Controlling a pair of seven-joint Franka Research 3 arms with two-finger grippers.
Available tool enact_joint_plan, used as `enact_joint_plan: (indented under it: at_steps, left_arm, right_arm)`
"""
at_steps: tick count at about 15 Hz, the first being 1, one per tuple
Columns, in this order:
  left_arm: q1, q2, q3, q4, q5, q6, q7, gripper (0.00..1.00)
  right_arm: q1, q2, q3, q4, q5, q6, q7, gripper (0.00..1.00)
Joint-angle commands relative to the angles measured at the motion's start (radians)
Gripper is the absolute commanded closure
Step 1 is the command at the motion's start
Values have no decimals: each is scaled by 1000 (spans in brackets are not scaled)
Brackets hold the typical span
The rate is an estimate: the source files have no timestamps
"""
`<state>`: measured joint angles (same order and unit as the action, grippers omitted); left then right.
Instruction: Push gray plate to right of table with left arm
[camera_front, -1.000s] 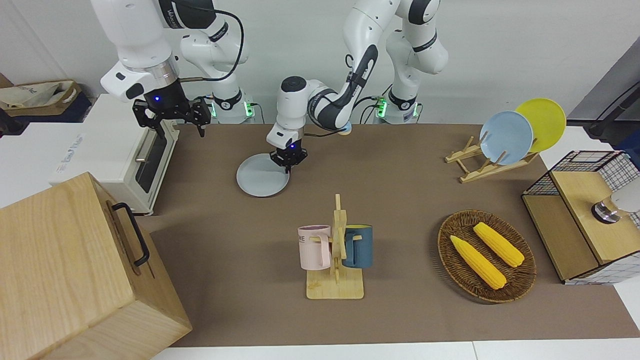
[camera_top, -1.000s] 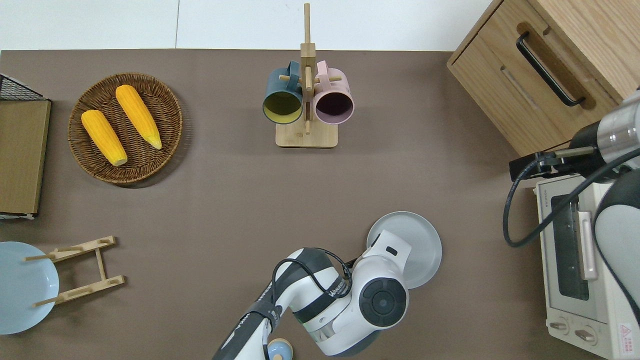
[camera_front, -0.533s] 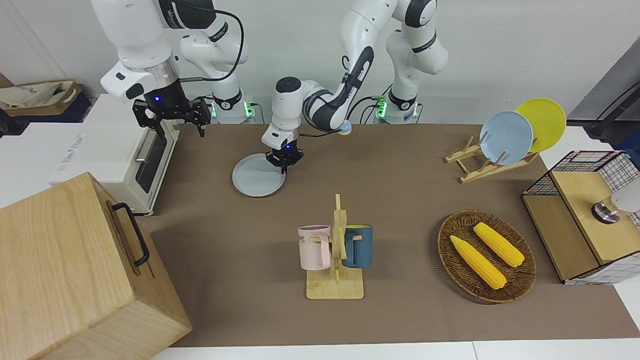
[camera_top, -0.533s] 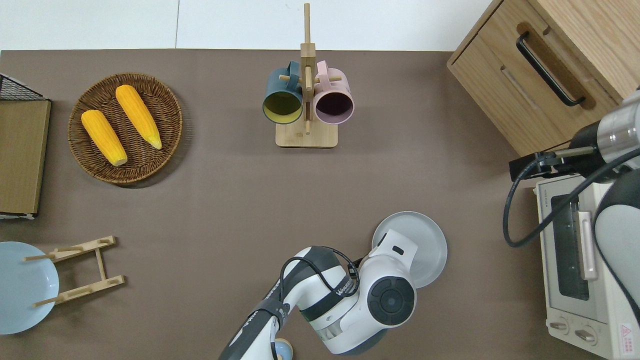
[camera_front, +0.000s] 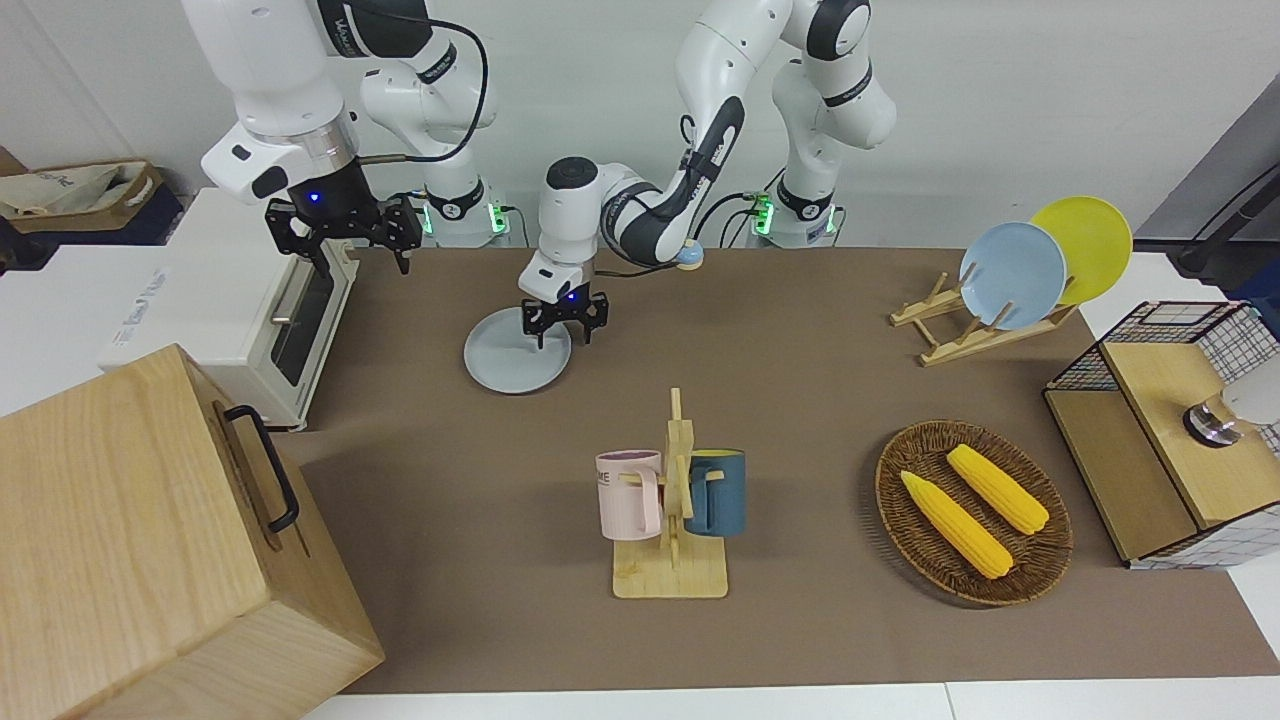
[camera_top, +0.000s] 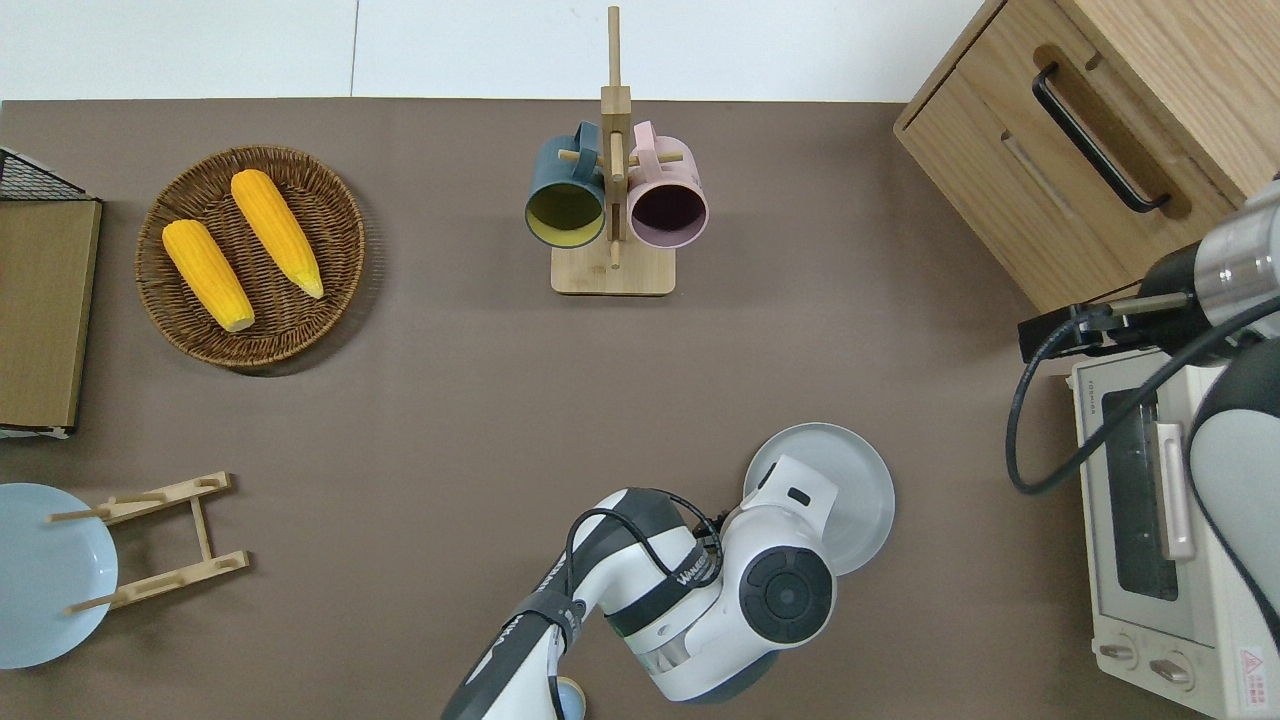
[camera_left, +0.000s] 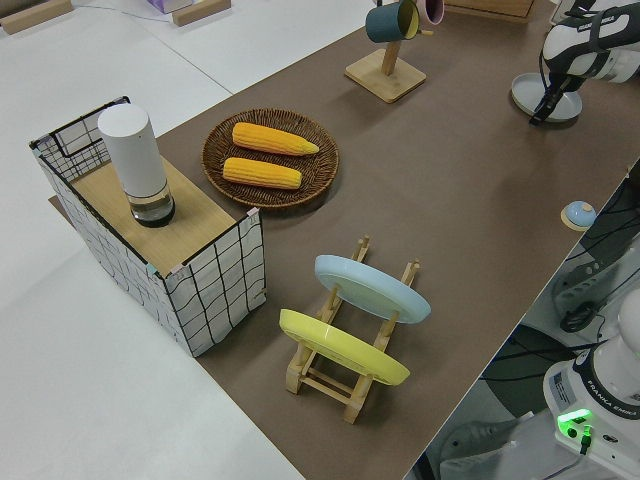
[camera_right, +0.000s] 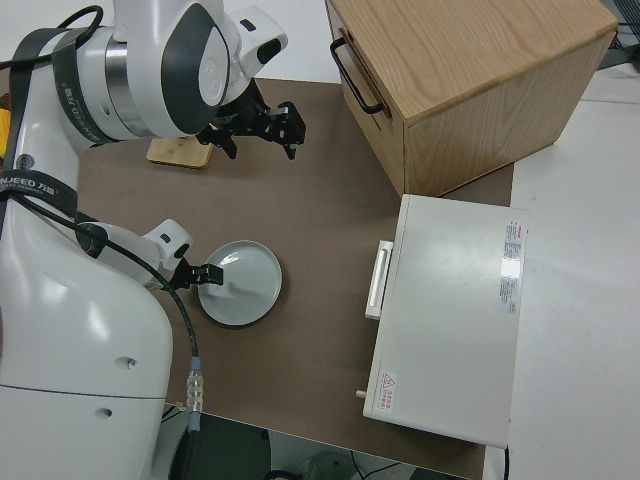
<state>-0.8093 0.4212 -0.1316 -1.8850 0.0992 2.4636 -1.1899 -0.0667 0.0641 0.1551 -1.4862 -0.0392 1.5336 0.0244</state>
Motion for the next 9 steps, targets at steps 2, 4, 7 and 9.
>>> enact_joint_plan:
  at_steps: [2,4,7,9]
  left_arm:
    - [-8,17,10,37,23,-43,-24,9]
    - [-1,2,13,37,23,-78,-13,9]
    - [25,-39,27,30,22,-145,35,9]
    - [83,-103,26,0,4,-199,152,9]
  right_arm:
    - [-1,-6,0,1,7,-10,3,17]
    - [-1,-6,0,1,7,-10,3,17]
    - [-1,-6,0,1,7,-10,3,17]
    - [-1,-6,0,1,7,-10,3,17]
